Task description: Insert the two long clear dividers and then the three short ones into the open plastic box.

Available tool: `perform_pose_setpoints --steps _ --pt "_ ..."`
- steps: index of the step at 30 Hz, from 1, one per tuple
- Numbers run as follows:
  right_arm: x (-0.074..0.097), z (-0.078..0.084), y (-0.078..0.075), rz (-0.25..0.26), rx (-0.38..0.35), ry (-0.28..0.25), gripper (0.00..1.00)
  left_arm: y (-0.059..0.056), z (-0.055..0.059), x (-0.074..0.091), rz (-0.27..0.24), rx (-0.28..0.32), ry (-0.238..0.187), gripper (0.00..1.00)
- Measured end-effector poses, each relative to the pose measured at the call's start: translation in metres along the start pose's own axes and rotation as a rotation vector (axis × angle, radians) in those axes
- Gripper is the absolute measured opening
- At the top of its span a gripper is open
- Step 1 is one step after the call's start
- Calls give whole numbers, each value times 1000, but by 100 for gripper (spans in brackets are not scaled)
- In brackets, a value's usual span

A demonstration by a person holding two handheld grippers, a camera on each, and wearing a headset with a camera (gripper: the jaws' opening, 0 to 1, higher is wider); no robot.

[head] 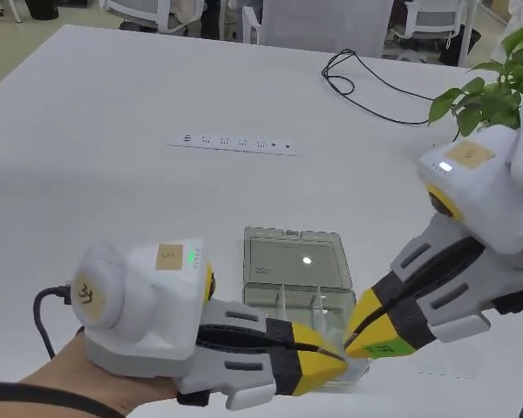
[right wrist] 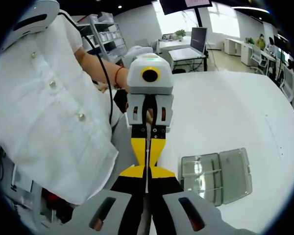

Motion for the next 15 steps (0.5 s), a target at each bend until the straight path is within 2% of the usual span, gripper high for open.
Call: perform_pose_setpoints --steps 8,15 --pt "0 -2 0 14 8 1 3 1 2 1 -11 -1 14 1" --pt "1 -7 0 34 13 -15 3 4 5 5 -47 11 18 10"
Point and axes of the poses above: the centre of the closed fingertips' face, and the gripper's own axes: x roughly backward along the fingers, y roughly to its left, z roughly out of its underside, the point moved 8 cm from there along x, roughly backward along the fingers, and after that the axes turned 7 degrees about z, right-handed, at the moved point
